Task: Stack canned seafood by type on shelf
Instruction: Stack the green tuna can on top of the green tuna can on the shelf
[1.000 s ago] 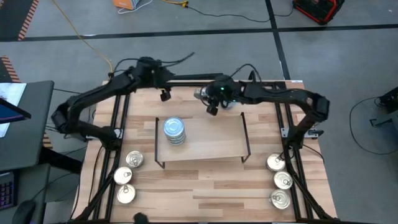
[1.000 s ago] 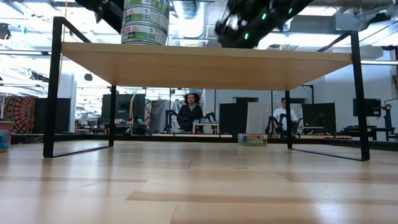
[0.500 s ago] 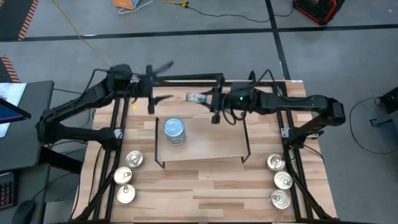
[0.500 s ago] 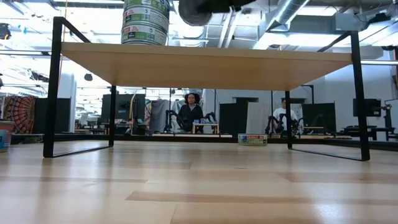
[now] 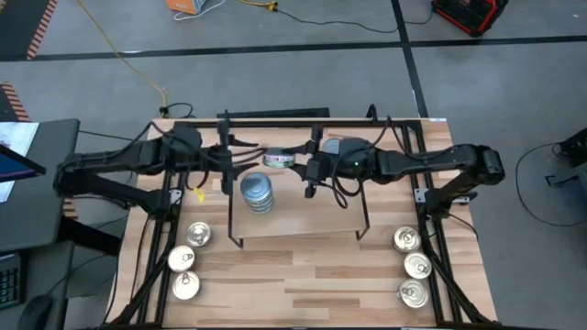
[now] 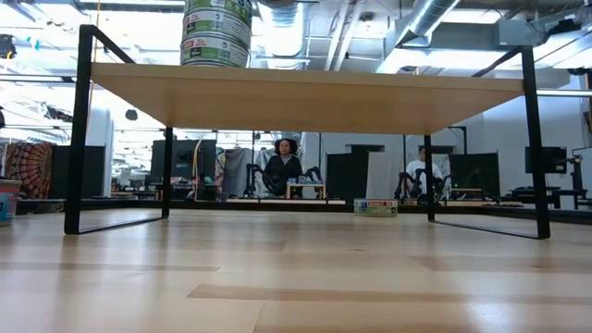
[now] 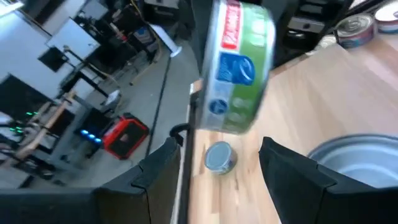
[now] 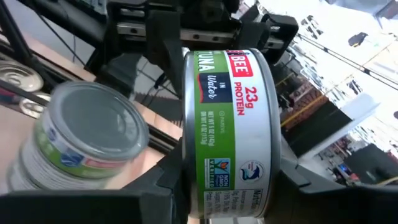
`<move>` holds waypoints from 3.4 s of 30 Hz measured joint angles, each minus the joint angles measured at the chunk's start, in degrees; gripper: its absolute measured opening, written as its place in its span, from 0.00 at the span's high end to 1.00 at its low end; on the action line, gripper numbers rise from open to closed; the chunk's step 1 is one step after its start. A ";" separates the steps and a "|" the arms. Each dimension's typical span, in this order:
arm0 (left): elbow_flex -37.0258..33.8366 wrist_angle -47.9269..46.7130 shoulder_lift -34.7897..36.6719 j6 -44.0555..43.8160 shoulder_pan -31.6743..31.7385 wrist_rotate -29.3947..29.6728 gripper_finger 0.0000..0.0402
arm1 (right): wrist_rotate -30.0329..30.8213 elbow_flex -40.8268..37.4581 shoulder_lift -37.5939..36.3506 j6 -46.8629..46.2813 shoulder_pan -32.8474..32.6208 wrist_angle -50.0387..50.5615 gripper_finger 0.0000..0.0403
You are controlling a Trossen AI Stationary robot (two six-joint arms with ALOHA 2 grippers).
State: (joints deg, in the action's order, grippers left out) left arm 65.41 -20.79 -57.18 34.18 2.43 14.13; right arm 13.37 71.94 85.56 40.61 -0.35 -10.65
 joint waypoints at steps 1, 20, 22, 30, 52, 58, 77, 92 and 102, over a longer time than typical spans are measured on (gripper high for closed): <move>0.00 0.49 0.04 0.40 -1.09 1.83 0.47 | 0.00 -0.02 0.00 0.16 -0.56 -0.09 0.59; 0.00 -0.12 6.06 -3.54 -15.13 9.32 0.47 | 5.28 1.83 10.78 7.82 -7.48 -16.31 0.59; 0.04 -1.27 6.80 -4.47 -16.44 9.60 0.47 | 7.29 3.83 12.16 7.51 -8.04 -15.79 0.59; 0.00 -4.04 8.03 -5.99 -19.88 9.91 0.47 | 10.82 12.76 16.13 2.79 -7.82 1.62 0.59; 0.00 -5.56 3.01 -6.64 -20.99 9.71 0.48 | 10.74 15.06 16.00 -0.65 -9.09 10.16 0.39; 0.00 -5.47 3.08 -8.59 -20.99 9.98 0.48 | 9.56 15.18 16.00 -0.54 -9.37 10.38 0.39; 0.00 -5.47 3.08 -8.73 -20.99 10.45 0.48 | 7.57 22.93 15.96 -3.41 -9.94 21.47 0.39; 0.00 -5.61 3.08 -9.27 -20.99 10.50 0.48 | 7.55 23.39 16.00 -6.84 -9.57 24.08 0.41; 0.00 -5.85 3.08 -10.06 -20.97 10.50 0.48 | 6.22 23.39 15.94 -5.94 -11.46 24.54 0.40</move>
State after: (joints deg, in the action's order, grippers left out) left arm 65.41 -26.64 -54.11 24.12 -18.55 24.62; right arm 19.58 95.33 101.50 34.67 -11.81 13.89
